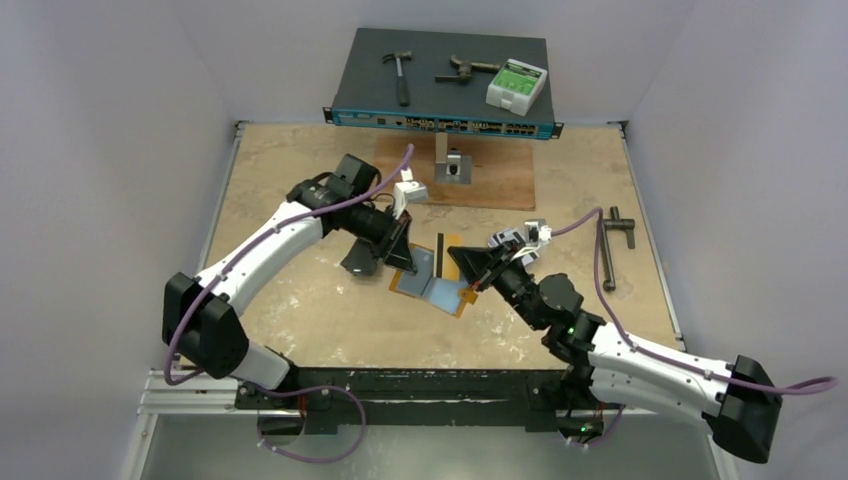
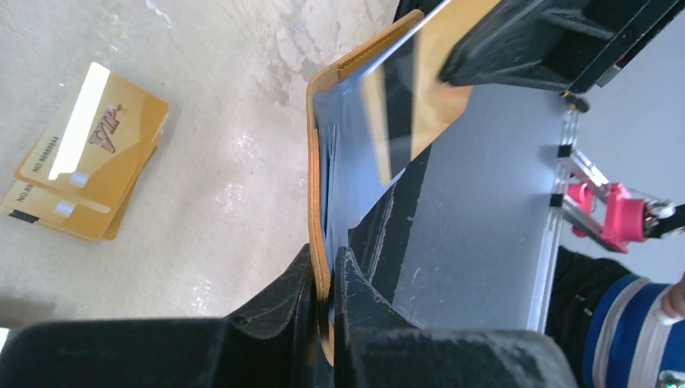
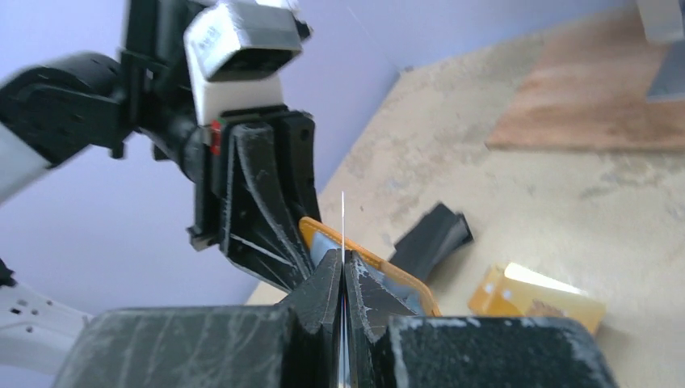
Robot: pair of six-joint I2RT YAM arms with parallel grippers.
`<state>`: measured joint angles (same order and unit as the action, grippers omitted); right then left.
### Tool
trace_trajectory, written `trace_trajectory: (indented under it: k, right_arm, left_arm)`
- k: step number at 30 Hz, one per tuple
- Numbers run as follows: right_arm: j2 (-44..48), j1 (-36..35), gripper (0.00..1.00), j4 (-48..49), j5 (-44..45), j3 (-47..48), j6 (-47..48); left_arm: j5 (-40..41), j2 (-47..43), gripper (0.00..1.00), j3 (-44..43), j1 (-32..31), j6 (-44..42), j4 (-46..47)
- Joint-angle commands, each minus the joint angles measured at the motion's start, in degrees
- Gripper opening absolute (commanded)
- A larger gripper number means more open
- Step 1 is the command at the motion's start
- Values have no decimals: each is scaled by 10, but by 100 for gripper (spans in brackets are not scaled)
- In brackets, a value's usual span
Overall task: Put the credit cards into the card holder
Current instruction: Insert the credit card into the card holder.
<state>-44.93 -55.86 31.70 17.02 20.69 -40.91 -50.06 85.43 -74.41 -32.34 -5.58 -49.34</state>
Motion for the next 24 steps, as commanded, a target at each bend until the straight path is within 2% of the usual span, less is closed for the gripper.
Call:
trace_trajectory:
  k: [1,4,8,15,24]
  right_arm:
    - [-23,1,0,107,-6,54,79]
    - [-64,1,0,144,-34,82,90]
    - [-114,-1,0,213,-37,98,79]
    - [-146,-9,0,314,24,92,92]
    - [-146,-9,0,352,76,89,87]
  left_arm:
    - [-112,-31,0,-27,53,17,14]
    - [-136,-46,0,-25,71,48,39]
    - [-179,-79,0,10,94,133,124]
    - [-241,-105,0,88,154,374,387]
    - [-228,-122,0,91,165,392,413]
